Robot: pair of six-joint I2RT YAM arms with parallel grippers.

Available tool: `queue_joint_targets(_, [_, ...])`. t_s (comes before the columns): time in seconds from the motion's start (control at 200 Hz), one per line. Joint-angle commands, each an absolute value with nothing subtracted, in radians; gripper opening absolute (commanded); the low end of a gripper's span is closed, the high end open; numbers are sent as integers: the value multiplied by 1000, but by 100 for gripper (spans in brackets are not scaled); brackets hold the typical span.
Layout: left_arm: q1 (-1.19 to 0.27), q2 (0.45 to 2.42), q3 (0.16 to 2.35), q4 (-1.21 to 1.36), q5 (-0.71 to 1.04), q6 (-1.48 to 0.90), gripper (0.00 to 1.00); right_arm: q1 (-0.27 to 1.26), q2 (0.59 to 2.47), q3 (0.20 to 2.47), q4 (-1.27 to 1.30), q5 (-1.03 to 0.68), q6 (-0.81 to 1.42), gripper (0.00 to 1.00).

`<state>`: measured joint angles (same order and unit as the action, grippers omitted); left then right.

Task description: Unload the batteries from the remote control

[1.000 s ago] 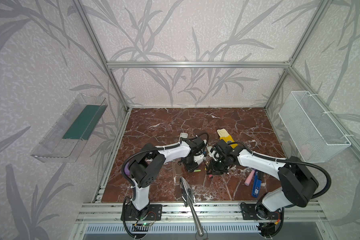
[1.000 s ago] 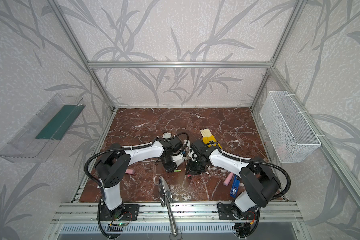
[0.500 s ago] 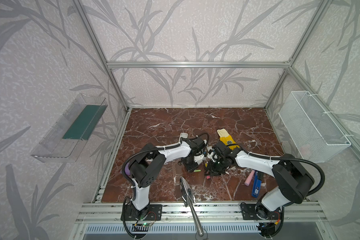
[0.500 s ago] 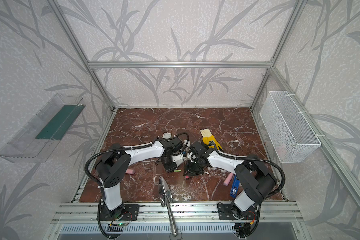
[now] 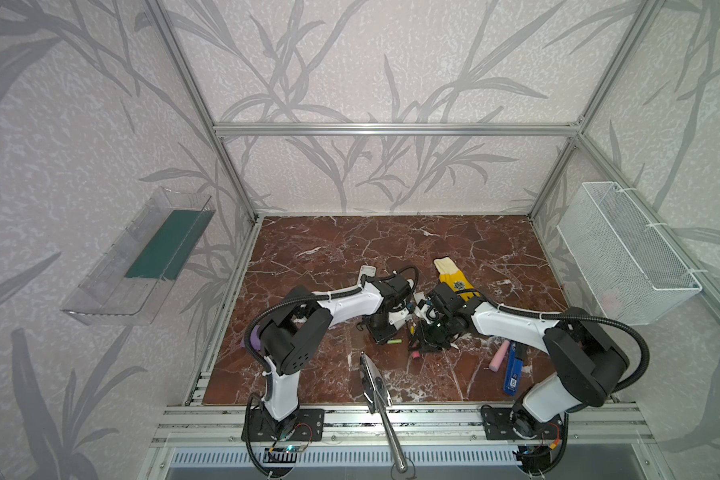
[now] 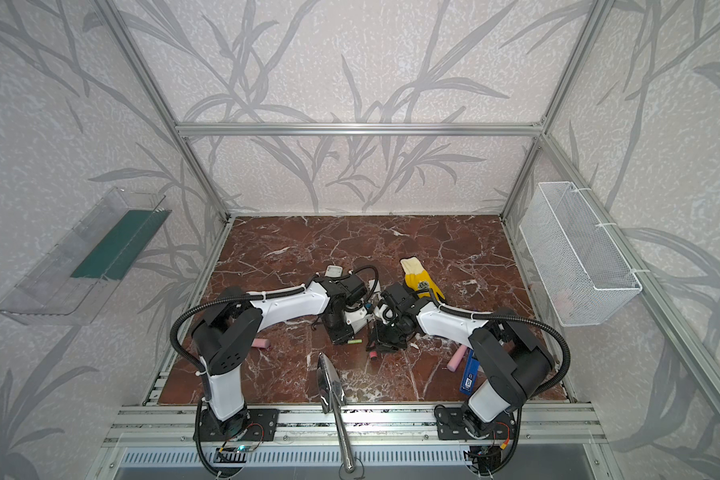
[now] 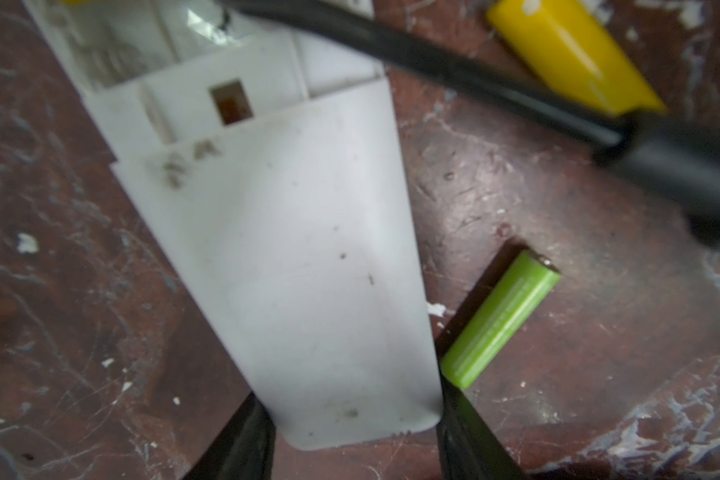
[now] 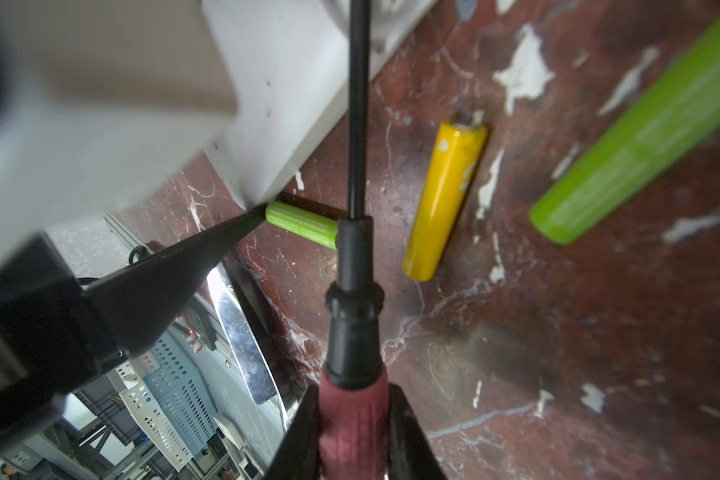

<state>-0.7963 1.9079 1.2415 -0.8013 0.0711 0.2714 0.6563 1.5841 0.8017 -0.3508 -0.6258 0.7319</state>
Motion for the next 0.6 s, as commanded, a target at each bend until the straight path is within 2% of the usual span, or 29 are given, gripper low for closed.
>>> queue_joint_targets(0.0, [-801,1988,1175,-793,19,285,53,628,1601,846,-440,-632,718,0])
queue_joint_targets(0.315, [-815,1972,1162,-787,-62,286,52,590,1638,944,-605,-642,644,0])
queue_joint_targets(0.595, [-828,1979,1169,-798,-54,291,52,588,1658,949,-552,-606,665,0])
